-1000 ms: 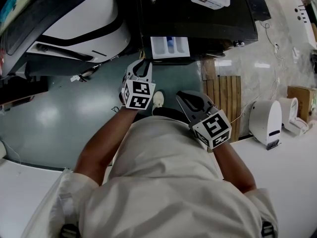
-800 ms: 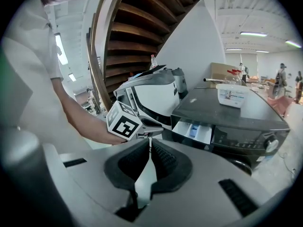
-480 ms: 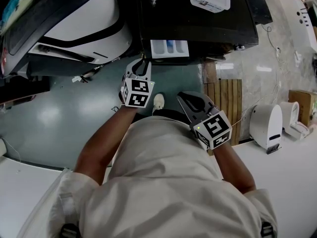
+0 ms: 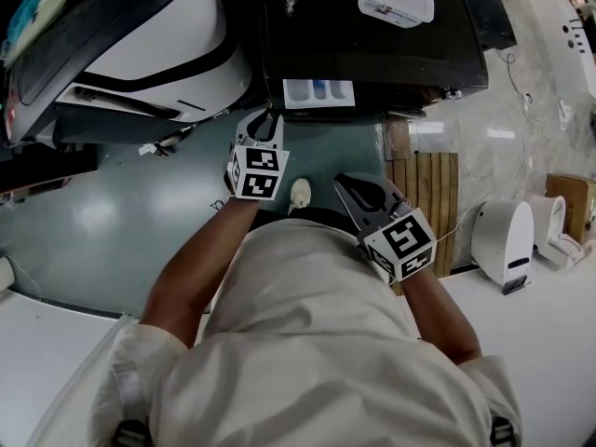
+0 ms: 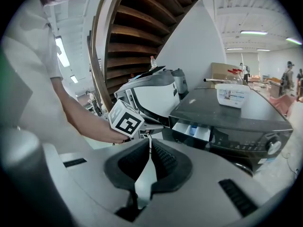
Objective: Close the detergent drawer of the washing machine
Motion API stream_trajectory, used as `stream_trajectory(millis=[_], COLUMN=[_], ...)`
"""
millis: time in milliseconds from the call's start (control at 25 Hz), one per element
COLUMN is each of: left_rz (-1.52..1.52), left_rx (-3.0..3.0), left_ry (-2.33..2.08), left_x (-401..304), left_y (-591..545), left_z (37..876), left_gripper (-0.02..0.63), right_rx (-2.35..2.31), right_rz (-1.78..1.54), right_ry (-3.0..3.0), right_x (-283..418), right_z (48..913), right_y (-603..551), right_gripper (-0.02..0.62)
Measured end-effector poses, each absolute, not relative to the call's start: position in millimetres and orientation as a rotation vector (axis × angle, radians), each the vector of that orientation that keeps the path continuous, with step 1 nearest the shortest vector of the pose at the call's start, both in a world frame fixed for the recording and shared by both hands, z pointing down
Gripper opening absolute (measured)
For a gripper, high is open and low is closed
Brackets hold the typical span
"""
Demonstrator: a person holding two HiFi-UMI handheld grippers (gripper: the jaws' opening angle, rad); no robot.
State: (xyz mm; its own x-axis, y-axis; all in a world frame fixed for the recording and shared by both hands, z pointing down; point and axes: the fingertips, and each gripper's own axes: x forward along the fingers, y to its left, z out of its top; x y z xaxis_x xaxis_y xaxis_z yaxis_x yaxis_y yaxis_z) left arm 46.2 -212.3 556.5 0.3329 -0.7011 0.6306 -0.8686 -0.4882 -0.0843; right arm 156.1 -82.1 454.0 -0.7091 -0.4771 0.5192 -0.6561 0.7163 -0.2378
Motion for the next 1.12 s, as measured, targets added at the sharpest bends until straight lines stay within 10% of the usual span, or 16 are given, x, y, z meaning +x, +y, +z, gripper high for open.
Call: stream_trajectory(millis=[1120], left_rz=[0.831], left_rx=[2.279], left_ry=[-1.472], left_x=[39.4], left_y=[-245.1], left_z=[556.7], left_gripper=[0.101], right_rx=[0.88], right_rz=[0.586], right_ry=[-2.478], right_x=[161.6], right_z=[462.3], right_y=[-101.4], right_gripper=[0.018])
